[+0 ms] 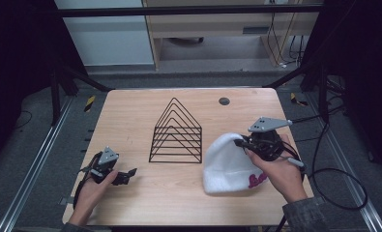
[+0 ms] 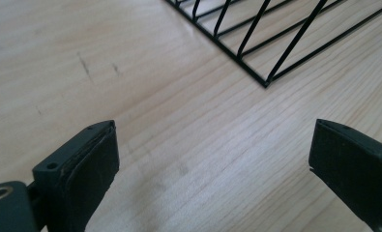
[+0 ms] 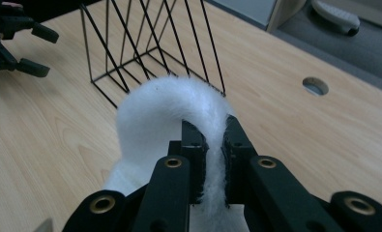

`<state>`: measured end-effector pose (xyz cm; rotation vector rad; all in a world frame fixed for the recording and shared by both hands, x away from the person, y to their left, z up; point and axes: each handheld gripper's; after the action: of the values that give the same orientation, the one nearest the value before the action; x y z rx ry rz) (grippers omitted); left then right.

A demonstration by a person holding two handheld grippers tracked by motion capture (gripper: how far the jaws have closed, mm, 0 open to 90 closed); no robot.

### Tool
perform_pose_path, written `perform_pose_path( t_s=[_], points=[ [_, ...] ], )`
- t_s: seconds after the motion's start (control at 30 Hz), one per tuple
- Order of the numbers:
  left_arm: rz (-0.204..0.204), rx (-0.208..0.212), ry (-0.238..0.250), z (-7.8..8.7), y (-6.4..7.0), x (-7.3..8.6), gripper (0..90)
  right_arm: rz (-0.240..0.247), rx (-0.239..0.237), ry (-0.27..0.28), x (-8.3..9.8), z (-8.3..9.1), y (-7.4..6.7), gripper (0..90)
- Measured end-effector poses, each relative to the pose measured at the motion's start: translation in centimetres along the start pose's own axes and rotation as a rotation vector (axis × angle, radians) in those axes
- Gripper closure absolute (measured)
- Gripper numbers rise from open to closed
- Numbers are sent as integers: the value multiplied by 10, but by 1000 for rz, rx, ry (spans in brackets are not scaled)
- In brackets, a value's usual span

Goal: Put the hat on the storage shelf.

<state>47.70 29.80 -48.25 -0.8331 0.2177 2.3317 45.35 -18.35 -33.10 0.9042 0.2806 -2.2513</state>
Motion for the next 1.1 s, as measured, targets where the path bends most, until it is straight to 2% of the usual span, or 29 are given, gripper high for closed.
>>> perform_pose_path(
  t_s=[0.17, 0.27, 0.3, 0.33, 0.47, 0.5, 0.57, 0.6, 0.67, 0.7, 0.77, 0.8, 0.87, 1.0, 1.1],
  points=[
    [-50, -7, 44, 19, 6, -24, 34, 21, 18, 47, -16, 15, -5, 833],
    [-69, -3, 57, 25, 10, -32, 36, 8, 13, 69, -21, 20, -5, 834],
    [-89, 6, 69, 32, 14, -41, 36, 7, 15, 89, -28, 24, -4, 833],
    [-89, 6, 69, 32, 14, -41, 36, 7, 15, 89, -28, 24, -4, 833],
    [-149, 10, 114, 56, 25, -69, 37, -9, 43, 129, -47, 36, 0, 834],
    [-149, 10, 114, 56, 25, -69, 38, -6, 52, 135, -51, 38, 1, 833],
    [-155, 31, 138, 64, 27, -81, 39, -8, 59, 141, -55, 40, 1, 834],
    [-161, 43, 150, 71, 28, -93, 38, -13, 73, 158, -64, 44, 4, 833],
    [-165, 44, 150, 74, 27, -98, 42, -14, 77, 168, -69, 46, 5, 833],
    [-178, 47, 154, 79, 28, -107, 43, -12, 90, 183, -78, 50, 8, 833],
    [-180, 51, 159, 80, 28, -109, 42, -15, 91, 190, -82, 51, 8, 833],
    [-191, 70, 170, 84, 29, -116, 42, -16, 91, 198, -92, 54, 10, 833],
    [-197, 90, 186, 89, 29, -123, 42, -15, 90, 207, -98, 57, 11, 833],
    [-212, 88, 200, 94, 29, -136, 44, -14, 93, 228, -115, 61, 11, 833],
    [-220, 107, 220, 97, 28, -144, 45, -5, 98, 241, -127, 64, 9, 833]
  ],
)
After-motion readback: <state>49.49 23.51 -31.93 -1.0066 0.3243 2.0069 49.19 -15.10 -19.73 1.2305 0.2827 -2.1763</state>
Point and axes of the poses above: each handheld gripper's, and its own axes: z roughly backward along the jaws, x roughly out of its underside, y roughly to its right, and after that the axes turned 12 degrees about -y, right-handed
